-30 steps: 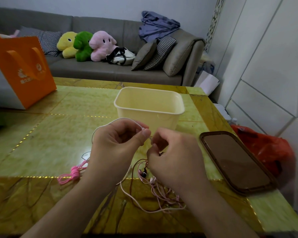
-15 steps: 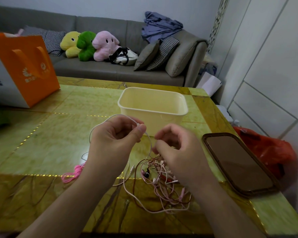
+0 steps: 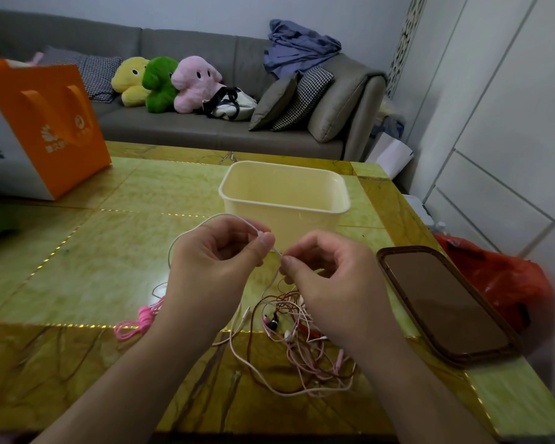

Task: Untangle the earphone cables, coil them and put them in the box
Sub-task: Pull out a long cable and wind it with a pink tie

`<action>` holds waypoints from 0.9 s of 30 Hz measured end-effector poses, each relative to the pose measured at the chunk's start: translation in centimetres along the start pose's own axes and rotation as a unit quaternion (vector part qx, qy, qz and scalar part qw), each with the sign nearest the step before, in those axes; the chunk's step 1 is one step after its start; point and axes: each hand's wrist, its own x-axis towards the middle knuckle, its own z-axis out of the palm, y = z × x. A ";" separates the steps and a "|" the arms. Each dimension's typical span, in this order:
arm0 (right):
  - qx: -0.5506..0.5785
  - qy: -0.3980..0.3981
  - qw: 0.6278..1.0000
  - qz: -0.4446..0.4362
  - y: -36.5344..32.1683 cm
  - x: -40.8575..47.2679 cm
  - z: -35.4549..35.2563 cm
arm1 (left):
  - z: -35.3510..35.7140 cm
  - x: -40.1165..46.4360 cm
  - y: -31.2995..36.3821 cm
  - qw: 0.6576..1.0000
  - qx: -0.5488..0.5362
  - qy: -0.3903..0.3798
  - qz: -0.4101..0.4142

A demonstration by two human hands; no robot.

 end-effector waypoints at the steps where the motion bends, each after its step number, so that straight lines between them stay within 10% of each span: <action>1: 0.000 -0.004 1.000 -0.003 0.0 0.0 0.0 | 0.0 0.0 0.0 1.000 0.002 -0.001 -0.001; 17: 0.337 -0.203 0.910 0.130 0.8 1.6 -3.1 | -0.4 0.4 0.0 0.998 -0.016 0.055 -0.002; 27: 0.493 -0.087 0.856 0.131 1.1 2.4 -5.5 | -2.8 2.3 -0.7 0.977 -0.136 0.147 -0.078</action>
